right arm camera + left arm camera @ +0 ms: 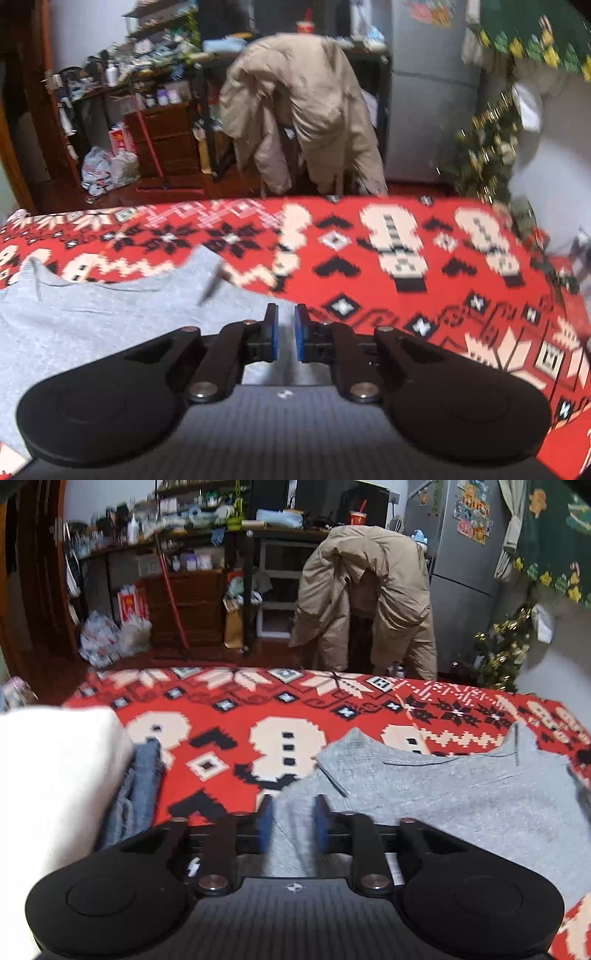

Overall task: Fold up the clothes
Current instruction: 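Open both grippers and release the shirt collar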

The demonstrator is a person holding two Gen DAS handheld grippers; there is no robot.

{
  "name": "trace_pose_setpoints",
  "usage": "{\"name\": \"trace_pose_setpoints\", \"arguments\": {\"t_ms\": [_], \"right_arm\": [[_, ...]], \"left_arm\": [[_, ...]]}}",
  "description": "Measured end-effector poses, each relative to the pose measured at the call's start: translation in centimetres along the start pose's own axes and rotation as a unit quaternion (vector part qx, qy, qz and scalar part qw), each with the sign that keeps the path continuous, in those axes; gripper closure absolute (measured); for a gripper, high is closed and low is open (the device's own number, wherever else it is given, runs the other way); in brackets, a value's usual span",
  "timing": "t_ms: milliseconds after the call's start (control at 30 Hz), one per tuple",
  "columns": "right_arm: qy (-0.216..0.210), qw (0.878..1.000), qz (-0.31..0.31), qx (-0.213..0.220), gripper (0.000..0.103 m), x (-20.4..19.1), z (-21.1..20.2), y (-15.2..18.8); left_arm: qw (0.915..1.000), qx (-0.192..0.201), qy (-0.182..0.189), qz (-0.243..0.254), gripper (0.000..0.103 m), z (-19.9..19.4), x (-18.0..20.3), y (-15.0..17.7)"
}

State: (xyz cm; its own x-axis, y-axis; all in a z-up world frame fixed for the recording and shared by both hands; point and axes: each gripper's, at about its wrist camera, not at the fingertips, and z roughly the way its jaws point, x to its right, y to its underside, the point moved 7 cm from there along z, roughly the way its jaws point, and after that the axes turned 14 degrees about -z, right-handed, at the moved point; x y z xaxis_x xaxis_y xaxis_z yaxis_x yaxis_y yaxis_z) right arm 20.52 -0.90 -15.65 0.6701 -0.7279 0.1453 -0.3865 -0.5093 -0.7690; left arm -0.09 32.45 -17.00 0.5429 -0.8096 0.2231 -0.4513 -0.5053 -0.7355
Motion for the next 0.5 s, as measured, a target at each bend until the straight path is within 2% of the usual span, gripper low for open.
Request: {"name": "trace_pose_setpoints", "arguments": {"t_ms": [67, 100, 167, 300, 367, 433, 500], "right_arm": [[-0.025, 0.999, -0.019, 0.011, 0.093, -1.9, -0.7, -0.8], [-0.042, 0.999, -0.029, 0.012, 0.093, -3.2, -0.8, -1.1], [-0.074, 0.996, -0.047, 0.012, 0.093, -5.8, -0.9, -1.4], [-0.121, 0.990, -0.074, 0.001, 0.093, -11.0, 0.3, -1.6], [-0.130, 0.989, -0.075, -0.009, 0.093, -12.8, 1.3, -1.5], [-0.128, 0.989, -0.075, -0.018, 0.093, -13.9, 2.5, -1.4], [-0.121, 0.990, -0.074, -0.021, 0.093, -14.3, 3.5, -1.5]], "left_arm": [[0.9998, 0.013, -0.004, 0.013, 0.074, -0.7, 0.5, 0.0], [0.9997, 0.019, -0.002, 0.018, 0.079, -1.1, 0.8, 0.0], [0.9993, 0.023, 0.022, 0.022, 0.089, -1.9, 1.9, 0.2], [0.9958, -0.006, 0.080, 0.046, 0.091, -1.7, 5.5, 1.3], [0.9934, -0.031, 0.087, 0.068, 0.092, -0.3, 7.5, 2.3], [0.9923, -0.052, 0.078, 0.081, 0.092, 1.5, 8.7, 3.1], [0.9936, -0.049, 0.072, 0.072, 0.091, 2.8, 9.0, 2.9]]}}
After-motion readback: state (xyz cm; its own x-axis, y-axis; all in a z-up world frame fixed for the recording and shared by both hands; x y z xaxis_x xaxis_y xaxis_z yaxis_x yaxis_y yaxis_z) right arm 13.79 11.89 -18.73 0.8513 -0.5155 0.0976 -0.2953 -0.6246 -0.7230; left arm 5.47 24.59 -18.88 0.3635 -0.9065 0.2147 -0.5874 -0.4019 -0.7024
